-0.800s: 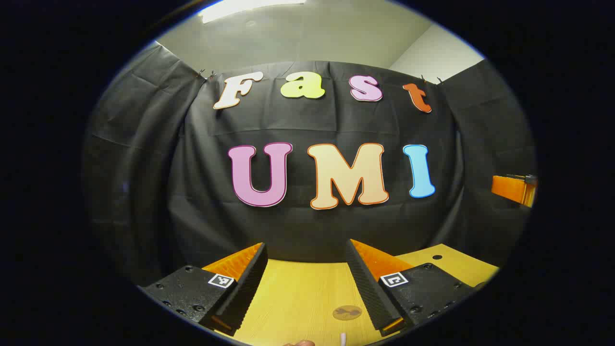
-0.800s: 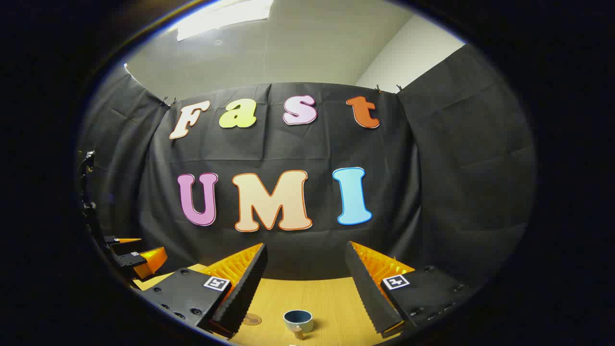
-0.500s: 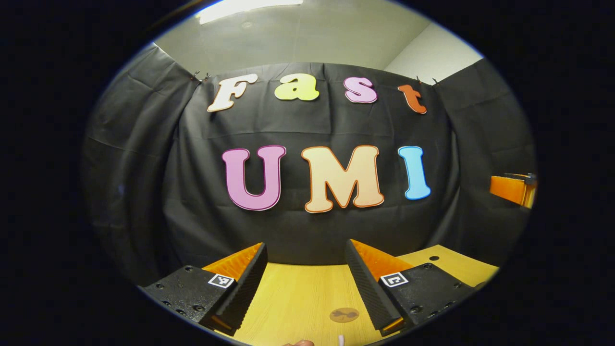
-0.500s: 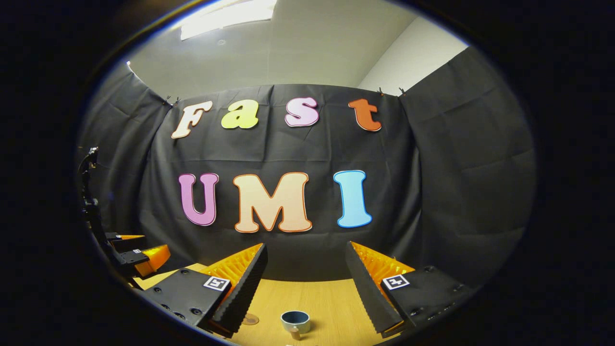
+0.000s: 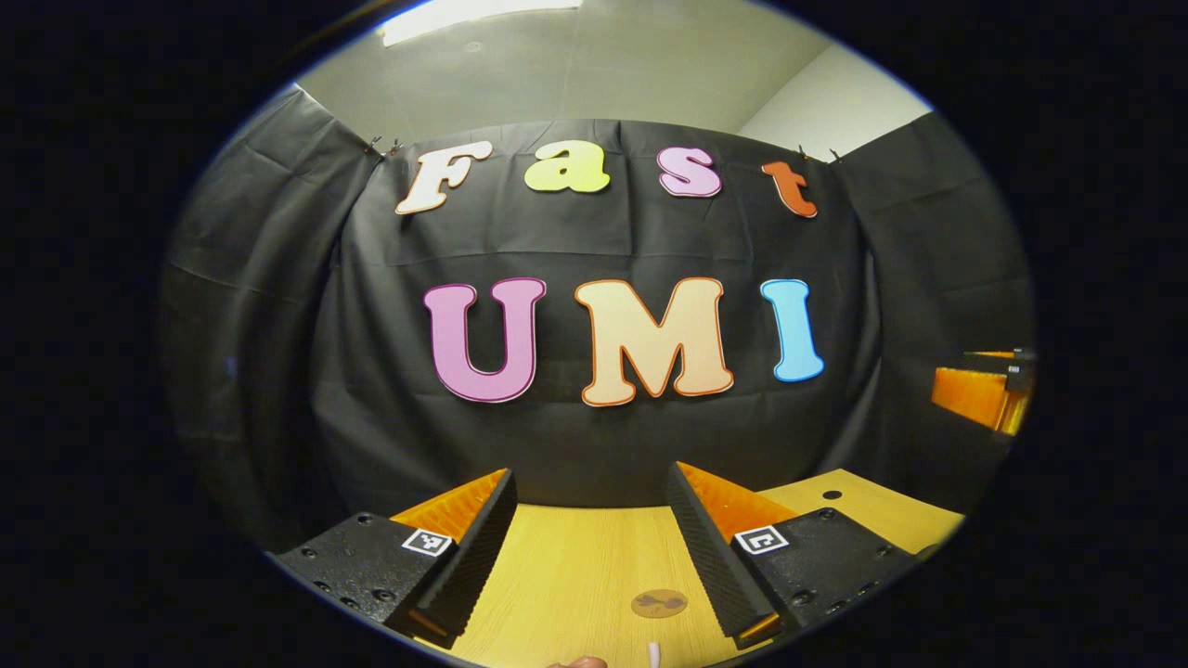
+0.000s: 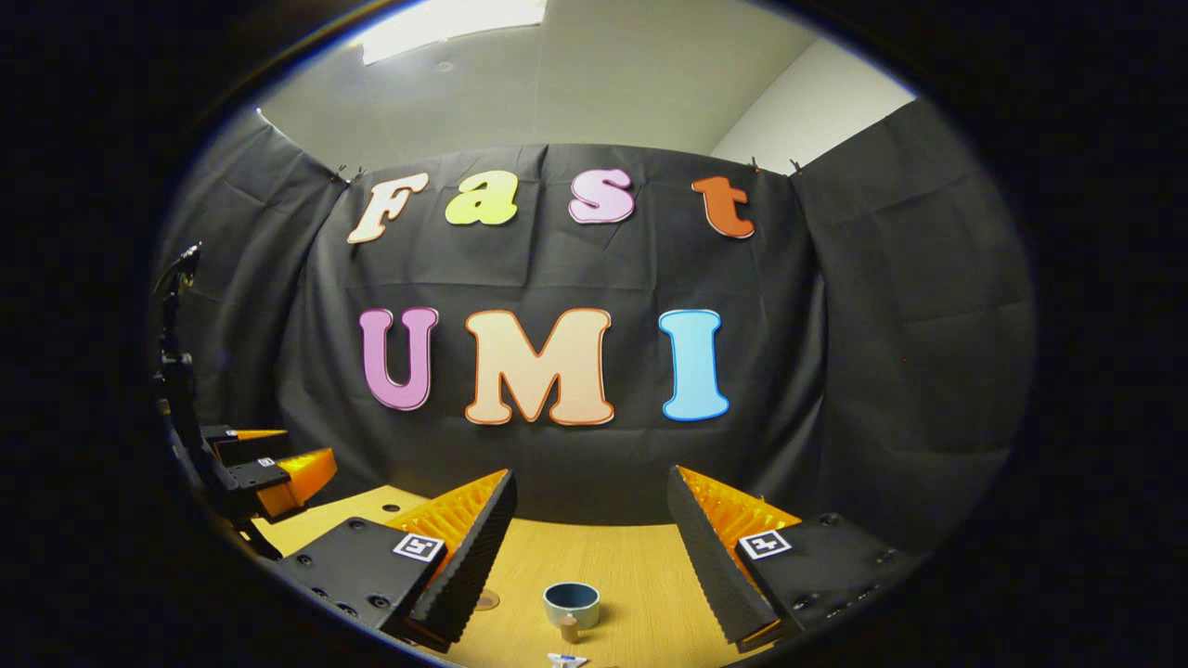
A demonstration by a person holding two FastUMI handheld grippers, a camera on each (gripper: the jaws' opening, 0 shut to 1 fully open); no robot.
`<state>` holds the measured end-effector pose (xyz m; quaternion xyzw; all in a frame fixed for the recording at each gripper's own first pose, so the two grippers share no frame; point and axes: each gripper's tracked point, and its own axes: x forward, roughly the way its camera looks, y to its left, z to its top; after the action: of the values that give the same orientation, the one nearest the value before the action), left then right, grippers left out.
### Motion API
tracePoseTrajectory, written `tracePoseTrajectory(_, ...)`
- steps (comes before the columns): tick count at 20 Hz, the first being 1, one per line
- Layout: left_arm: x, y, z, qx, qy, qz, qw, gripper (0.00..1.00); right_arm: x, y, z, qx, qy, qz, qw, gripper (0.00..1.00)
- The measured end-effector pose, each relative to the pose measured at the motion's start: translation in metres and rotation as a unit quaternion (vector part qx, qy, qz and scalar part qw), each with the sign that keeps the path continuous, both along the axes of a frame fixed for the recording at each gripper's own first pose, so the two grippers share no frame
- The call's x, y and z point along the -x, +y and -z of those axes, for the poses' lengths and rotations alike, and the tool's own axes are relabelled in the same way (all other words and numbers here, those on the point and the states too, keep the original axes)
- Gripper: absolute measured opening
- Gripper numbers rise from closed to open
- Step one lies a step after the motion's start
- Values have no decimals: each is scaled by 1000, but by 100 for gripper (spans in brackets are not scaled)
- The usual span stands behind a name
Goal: Put the toothbrush and toothpaste on the desktop into the cup, then pick up the cup and place it on the coaster on the desktop.
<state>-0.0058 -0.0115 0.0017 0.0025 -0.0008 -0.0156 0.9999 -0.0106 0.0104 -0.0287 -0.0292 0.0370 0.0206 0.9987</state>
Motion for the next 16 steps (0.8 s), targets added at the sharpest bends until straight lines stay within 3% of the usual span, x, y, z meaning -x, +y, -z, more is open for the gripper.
tracePoseTrajectory(7, 2, 7, -3, -4, -4, -4, 1000, 94, 10, 9, 62, -7, 77, -12, 997, 97)
tracePoseTrajectory(16, -1, 23, 9, 1, 7, -10, 1000, 94, 19, 4, 161, -29, 211, 0, 977, 100)
